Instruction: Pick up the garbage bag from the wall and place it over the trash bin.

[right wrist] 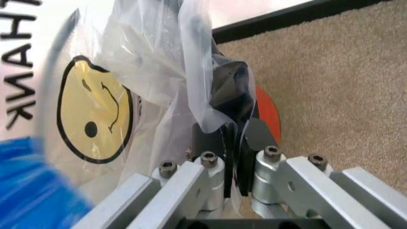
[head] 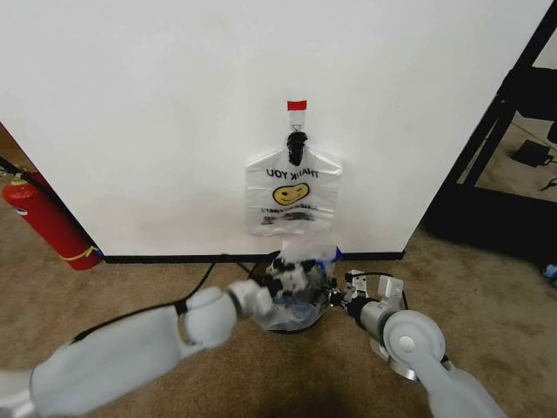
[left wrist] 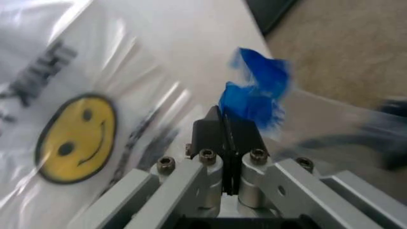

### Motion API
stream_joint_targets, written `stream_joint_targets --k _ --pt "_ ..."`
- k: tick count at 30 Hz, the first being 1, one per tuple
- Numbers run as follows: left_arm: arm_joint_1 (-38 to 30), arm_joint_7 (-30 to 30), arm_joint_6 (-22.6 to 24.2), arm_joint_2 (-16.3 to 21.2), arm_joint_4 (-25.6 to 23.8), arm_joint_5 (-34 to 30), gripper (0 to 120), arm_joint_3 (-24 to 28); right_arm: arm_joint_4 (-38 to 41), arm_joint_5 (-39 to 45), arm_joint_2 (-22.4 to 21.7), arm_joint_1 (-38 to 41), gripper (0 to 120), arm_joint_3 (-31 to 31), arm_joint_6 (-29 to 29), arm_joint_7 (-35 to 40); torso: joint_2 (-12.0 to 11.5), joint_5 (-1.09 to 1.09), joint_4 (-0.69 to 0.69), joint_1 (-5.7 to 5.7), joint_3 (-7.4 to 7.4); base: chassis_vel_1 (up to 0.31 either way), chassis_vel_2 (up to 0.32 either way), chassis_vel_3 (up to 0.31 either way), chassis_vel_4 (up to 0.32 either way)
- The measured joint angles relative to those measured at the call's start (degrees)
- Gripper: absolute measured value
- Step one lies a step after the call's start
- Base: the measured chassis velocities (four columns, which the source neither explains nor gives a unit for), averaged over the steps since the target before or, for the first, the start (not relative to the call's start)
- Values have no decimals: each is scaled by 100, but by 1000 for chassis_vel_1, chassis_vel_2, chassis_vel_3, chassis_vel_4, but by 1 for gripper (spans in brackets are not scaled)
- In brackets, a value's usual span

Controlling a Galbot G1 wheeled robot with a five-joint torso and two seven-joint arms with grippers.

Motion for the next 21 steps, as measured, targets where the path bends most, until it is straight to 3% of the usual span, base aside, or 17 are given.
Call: stream_joint_targets --k 4,14,21 --pt "-467 -32 389 -165 536 -631 0 134 93 -56 -26 -45 1 -21 0 -94 0 1 1 0 0 0 0 0 0" --pt "-487 74 557 -351 1196 -506 0 266 279 -318 -93 -177 1 -32 1 -337 0 -1 1 0 0 0 0 0 0" --pt "-571 181 570 -181 1325 -432 0 240 280 -848 -150 -286 1 -90 65 -680 0 0 0 0 0 0 0 0 0"
